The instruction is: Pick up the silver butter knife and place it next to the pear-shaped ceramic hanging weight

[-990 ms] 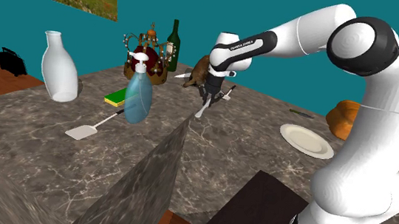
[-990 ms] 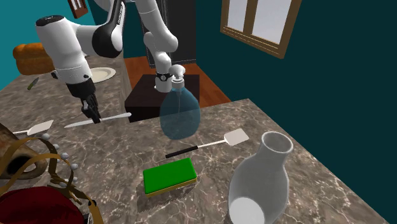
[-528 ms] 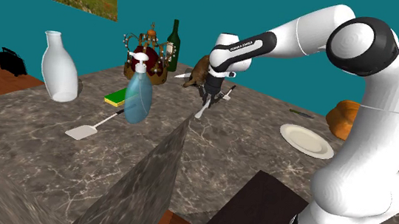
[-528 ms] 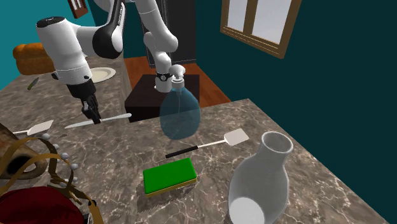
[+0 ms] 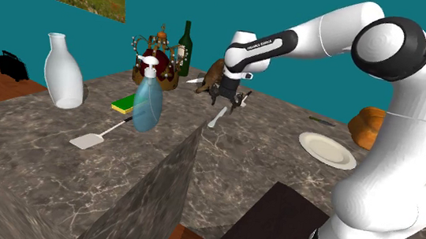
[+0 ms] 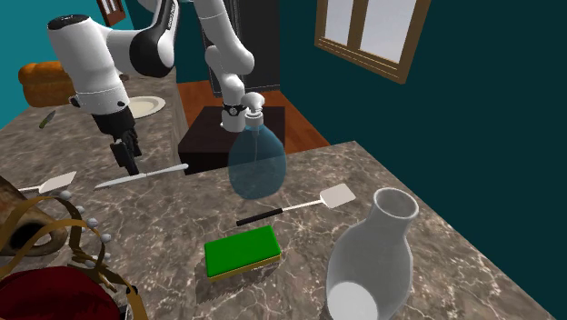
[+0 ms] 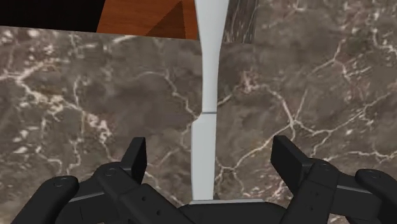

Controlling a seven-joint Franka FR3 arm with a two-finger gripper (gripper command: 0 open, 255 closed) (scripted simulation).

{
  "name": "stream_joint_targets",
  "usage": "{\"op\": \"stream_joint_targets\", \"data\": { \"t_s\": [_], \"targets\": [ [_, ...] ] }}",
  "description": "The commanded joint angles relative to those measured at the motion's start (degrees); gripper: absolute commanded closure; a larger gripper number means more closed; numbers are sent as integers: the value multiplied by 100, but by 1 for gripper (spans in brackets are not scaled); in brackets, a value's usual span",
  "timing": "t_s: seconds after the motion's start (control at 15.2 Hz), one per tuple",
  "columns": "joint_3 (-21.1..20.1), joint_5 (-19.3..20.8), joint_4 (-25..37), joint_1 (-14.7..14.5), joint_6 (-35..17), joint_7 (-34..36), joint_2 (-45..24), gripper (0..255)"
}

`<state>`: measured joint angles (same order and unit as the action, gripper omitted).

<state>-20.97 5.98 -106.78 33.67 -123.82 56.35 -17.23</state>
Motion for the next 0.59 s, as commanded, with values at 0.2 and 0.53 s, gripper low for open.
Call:
{"op": "stream_joint_targets", "data": {
  "t_s": [0.2,0.53],
  "targets": [
    [-30,-103,235,39,433,-80,211,0],
    [-30,-103,236,38,434,-80,210,0]
  ]
}}
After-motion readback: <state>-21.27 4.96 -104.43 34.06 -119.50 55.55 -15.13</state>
